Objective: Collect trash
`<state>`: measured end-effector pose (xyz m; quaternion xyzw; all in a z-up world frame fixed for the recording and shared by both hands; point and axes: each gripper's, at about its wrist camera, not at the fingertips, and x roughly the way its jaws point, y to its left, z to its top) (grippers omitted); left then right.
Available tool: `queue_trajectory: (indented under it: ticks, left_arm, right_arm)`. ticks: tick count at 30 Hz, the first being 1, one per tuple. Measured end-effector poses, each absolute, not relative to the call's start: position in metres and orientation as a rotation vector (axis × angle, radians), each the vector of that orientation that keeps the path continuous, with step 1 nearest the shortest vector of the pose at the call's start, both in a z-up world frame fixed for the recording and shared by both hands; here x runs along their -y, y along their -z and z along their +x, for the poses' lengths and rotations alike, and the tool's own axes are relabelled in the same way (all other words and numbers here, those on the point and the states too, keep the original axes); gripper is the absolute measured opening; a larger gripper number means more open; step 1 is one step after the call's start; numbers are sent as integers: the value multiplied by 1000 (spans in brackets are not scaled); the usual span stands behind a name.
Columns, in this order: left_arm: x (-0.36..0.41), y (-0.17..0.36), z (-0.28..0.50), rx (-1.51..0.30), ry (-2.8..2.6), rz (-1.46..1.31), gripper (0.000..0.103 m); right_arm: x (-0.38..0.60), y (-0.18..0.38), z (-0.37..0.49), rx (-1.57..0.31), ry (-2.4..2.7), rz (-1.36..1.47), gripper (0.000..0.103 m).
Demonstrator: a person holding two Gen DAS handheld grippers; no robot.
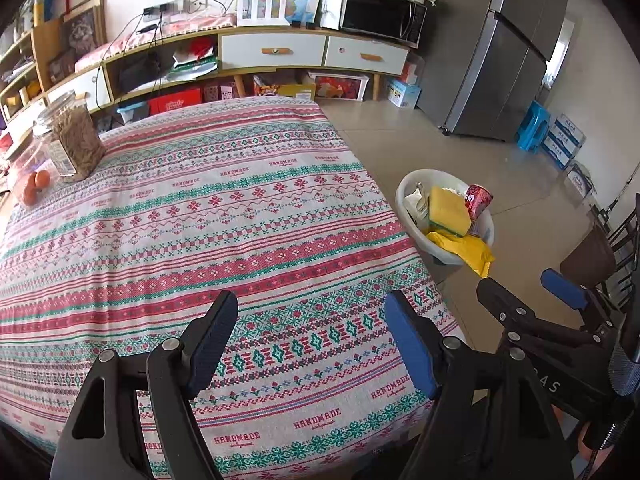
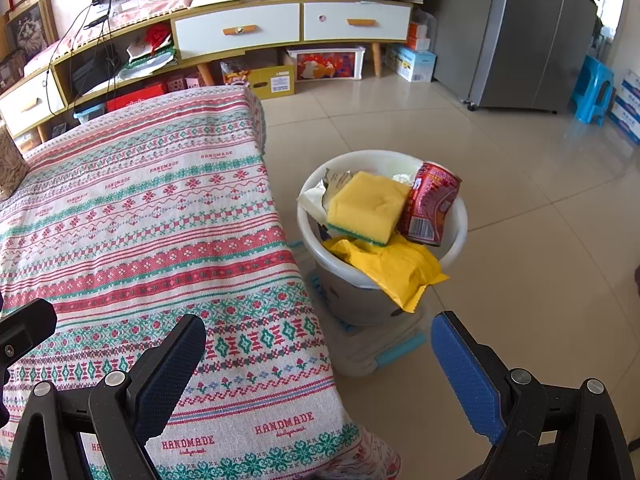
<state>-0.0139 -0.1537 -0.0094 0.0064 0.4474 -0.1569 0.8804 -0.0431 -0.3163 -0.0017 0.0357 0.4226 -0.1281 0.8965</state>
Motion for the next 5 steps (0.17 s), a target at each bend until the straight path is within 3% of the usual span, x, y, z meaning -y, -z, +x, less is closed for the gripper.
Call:
queue_trajectory:
  ticks: [5]
  left_arm:
    - [153,10,-14,-932,327,14,78]
  right_arm:
    - [317,2,-43,-876,267,72,94]
